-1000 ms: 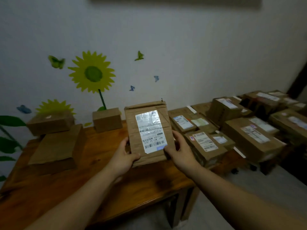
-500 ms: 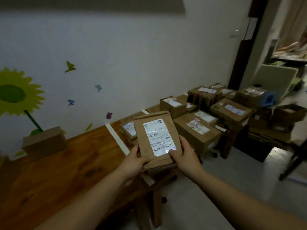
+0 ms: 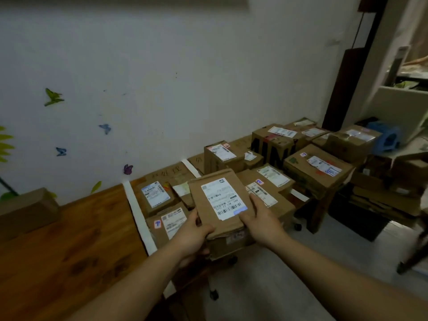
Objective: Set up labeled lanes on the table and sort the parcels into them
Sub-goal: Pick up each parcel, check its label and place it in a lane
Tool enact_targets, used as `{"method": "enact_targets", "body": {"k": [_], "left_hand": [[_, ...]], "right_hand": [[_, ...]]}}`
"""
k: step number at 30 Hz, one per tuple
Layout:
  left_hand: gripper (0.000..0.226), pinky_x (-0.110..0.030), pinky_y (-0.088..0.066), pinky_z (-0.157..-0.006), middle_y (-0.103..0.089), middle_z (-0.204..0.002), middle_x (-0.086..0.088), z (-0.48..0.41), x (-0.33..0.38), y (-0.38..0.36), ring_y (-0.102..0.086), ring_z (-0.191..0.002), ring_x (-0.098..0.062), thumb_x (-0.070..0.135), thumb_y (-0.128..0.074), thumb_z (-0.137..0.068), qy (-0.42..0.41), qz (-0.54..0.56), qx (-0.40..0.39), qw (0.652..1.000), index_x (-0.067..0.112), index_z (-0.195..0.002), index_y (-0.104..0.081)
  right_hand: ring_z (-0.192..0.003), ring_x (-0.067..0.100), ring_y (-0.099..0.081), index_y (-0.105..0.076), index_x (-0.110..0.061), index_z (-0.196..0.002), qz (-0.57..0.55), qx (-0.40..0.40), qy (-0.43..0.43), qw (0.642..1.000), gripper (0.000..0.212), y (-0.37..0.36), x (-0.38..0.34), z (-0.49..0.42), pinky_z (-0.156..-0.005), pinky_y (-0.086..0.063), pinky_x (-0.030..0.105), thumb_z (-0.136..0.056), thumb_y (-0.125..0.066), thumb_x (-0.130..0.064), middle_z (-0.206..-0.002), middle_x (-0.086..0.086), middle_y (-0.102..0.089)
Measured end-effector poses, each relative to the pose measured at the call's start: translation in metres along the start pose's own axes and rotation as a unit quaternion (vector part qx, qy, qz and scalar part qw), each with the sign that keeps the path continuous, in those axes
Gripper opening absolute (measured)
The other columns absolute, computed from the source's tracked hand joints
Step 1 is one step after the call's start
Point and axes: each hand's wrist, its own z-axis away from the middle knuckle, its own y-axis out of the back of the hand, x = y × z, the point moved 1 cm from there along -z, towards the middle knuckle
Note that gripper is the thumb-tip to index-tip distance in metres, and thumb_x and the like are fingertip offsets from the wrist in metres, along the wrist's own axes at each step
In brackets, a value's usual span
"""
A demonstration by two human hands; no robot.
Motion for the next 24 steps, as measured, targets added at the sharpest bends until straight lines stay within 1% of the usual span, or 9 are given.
{"method": "enact_targets", "body": {"k": [3,6,7,10,13,17,20,22,24], "left_hand": [[0.058,-0.049,-0.054,-0.086,-0.054,-0.109,0.012,-0.025,-0.005,0.003,-0.057,-0.103,-0.02,0.015,-0.055,-0.092,0.018,0.011,0.001,1.0,0.038,-0.139,-0.029],[0.058,-0.046,-0.055,-0.086,-0.054,-0.107,0.012,-0.041,-0.007,0.004,-0.057,-0.102,-0.019,0.014,-0.055,-0.092,0.034,0.013,0.017,0.999,0.036,-0.139,-0.029],[0.059,-0.046,-0.055,-0.085,-0.054,-0.108,0.011,-0.046,-0.007,0.004,-0.057,-0.101,-0.019,0.014,-0.055,-0.092,0.041,0.016,0.023,0.999,0.035,-0.14,-0.029],[0.062,-0.046,-0.054,-0.086,-0.054,-0.12,0.005,-0.057,-0.007,0.003,-0.057,-0.104,-0.021,0.014,-0.055,-0.092,0.059,0.028,0.045,0.997,0.035,-0.143,-0.027],[0.061,-0.045,-0.054,-0.086,-0.054,-0.121,0.005,-0.067,-0.005,-0.003,-0.056,-0.106,-0.021,0.015,-0.057,-0.091,0.063,0.044,0.074,0.994,0.037,-0.141,-0.028],[0.06,-0.028,-0.049,-0.073,-0.056,-0.12,0.005,-0.074,0.0,-0.015,-0.056,-0.104,-0.015,0.013,-0.056,-0.091,0.063,0.065,0.113,0.989,0.032,-0.142,-0.03],[0.059,-0.027,-0.049,-0.067,-0.056,-0.12,0.006,-0.079,0.003,-0.023,-0.057,-0.102,-0.014,0.015,-0.056,-0.092,0.073,0.063,0.134,0.986,0.033,-0.141,-0.031],[0.059,-0.034,-0.054,-0.074,-0.057,-0.123,0.005,-0.082,0.005,-0.027,-0.058,-0.106,-0.018,0.016,-0.055,-0.092,0.082,0.062,0.143,0.984,0.035,-0.142,-0.03],[0.057,-0.039,-0.055,-0.078,-0.056,-0.121,0.005,-0.084,0.006,-0.032,-0.057,-0.107,-0.021,0.015,-0.053,-0.093,0.096,0.066,0.146,0.982,0.036,-0.141,-0.03]], "right_hand": [[-0.127,0.022,-0.045,-0.022,-0.028,-0.149,0.0,-0.015,-0.012,1.0,0.06,-0.006,0.004,-0.024,-0.104,-0.039,0.038,-0.097,-0.051,-0.03,-0.142,0.001,-0.046],[-0.112,0.016,-0.049,-0.028,-0.028,-0.145,0.006,-0.033,-0.013,0.999,0.055,-0.011,0.008,-0.045,-0.099,-0.047,0.043,-0.096,-0.052,-0.03,-0.124,-0.008,-0.05],[-0.111,0.015,-0.049,-0.029,-0.028,-0.144,0.01,-0.041,-0.013,0.999,0.054,-0.012,0.009,-0.052,-0.098,-0.048,0.044,-0.096,-0.052,-0.03,-0.123,-0.008,-0.05],[-0.12,0.021,-0.05,-0.028,-0.029,-0.145,0.023,-0.072,-0.014,0.997,0.055,-0.014,0.01,-0.071,-0.098,-0.046,0.043,-0.095,-0.052,-0.035,-0.135,-0.001,-0.05],[-0.124,0.022,-0.048,-0.026,-0.029,-0.146,0.037,-0.106,-0.006,0.994,0.059,-0.012,0.014,-0.093,-0.1,-0.042,0.04,-0.095,-0.051,-0.042,-0.141,0.0,-0.047],[-0.13,0.023,-0.043,-0.019,-0.026,-0.15,0.04,-0.157,-0.002,0.987,0.062,-0.006,0.021,-0.117,-0.101,-0.037,0.036,-0.097,-0.049,-0.04,-0.147,0.002,-0.041],[-0.125,0.019,-0.045,-0.021,-0.026,-0.149,0.026,-0.182,0.013,0.983,0.057,0.0,0.024,-0.128,-0.089,-0.036,0.027,-0.099,-0.047,-0.034,-0.145,0.001,-0.042],[-0.108,0.011,-0.047,-0.024,-0.026,-0.148,0.012,-0.189,0.027,0.981,0.054,0.004,0.029,-0.136,-0.074,-0.037,0.019,-0.099,-0.047,-0.031,-0.142,0.0,-0.046],[-0.105,0.01,-0.048,-0.023,-0.026,-0.148,0.011,-0.198,0.031,0.98,0.055,0.006,0.034,-0.143,-0.071,-0.036,0.02,-0.099,-0.047,-0.03,-0.14,0.001,-0.048]]}}
